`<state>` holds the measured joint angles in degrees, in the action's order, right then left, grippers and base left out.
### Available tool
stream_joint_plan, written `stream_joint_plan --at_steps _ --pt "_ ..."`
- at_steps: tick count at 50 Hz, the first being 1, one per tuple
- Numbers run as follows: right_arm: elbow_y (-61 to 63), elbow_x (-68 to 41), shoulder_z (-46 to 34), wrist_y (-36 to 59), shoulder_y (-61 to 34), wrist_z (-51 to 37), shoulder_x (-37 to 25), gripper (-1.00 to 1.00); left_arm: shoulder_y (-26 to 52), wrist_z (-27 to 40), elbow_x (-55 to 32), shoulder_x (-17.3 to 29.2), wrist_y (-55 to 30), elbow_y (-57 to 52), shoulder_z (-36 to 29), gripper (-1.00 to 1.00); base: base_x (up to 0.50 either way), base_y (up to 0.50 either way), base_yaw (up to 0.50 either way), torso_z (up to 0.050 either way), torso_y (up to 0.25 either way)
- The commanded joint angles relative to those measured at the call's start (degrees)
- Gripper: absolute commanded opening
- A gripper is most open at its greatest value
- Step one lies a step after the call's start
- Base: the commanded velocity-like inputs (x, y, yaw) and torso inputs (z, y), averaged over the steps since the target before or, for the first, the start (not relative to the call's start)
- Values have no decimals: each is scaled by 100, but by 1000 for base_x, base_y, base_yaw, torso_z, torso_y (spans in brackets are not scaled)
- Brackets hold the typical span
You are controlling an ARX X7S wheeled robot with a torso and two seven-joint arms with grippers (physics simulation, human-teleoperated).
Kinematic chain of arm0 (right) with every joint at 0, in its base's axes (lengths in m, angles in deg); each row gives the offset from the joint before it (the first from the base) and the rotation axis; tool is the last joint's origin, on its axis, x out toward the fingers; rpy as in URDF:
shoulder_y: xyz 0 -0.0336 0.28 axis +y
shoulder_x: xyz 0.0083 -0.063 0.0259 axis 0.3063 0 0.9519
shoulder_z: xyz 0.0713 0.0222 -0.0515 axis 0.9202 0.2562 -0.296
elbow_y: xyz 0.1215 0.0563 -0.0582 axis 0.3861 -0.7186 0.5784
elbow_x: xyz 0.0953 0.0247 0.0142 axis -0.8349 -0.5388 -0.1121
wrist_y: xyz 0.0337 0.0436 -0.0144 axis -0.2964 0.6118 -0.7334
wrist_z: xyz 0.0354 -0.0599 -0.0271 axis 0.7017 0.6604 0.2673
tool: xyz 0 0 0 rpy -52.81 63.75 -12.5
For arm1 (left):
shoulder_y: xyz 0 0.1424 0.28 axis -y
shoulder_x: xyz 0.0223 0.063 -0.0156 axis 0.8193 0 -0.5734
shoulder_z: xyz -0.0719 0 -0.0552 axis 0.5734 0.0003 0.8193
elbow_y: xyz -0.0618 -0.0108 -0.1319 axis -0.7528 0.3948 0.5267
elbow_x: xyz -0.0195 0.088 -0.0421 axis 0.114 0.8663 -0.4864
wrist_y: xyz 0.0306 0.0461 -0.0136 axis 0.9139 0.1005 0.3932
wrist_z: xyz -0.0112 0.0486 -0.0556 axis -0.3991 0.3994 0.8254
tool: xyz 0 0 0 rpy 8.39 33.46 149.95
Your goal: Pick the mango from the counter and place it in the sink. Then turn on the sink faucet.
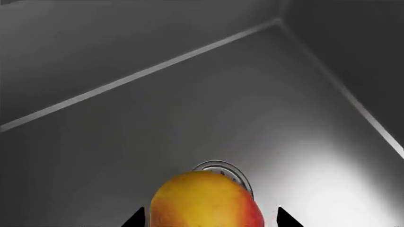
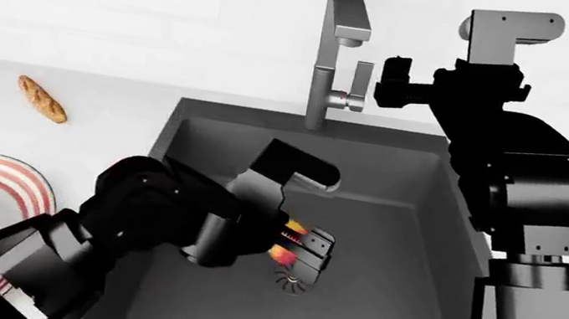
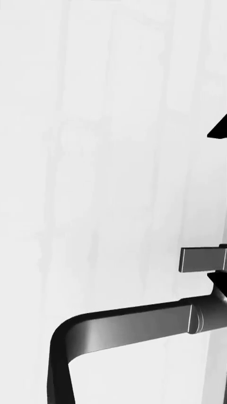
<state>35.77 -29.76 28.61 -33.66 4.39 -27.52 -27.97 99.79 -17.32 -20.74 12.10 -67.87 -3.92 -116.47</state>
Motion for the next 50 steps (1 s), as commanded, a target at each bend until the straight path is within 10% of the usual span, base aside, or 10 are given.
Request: stream_joint_plan --at_steps 1,29,50 --pt "28 -24 -10 -5 15 -14 -12 100 -4 -126 173 -89 91 198 -144 100 0 0 0 0 0" --pt "254 -110 -13 159 -21 -62 -95 100 137 932 -1304 516 -19 -1169 783 100 0 0 0 0 0" --pt "307 -126 -97 165 -15 -43 -123 100 420 565 -429 1148 1024 -1729 1579 100 0 0 0 0 0"
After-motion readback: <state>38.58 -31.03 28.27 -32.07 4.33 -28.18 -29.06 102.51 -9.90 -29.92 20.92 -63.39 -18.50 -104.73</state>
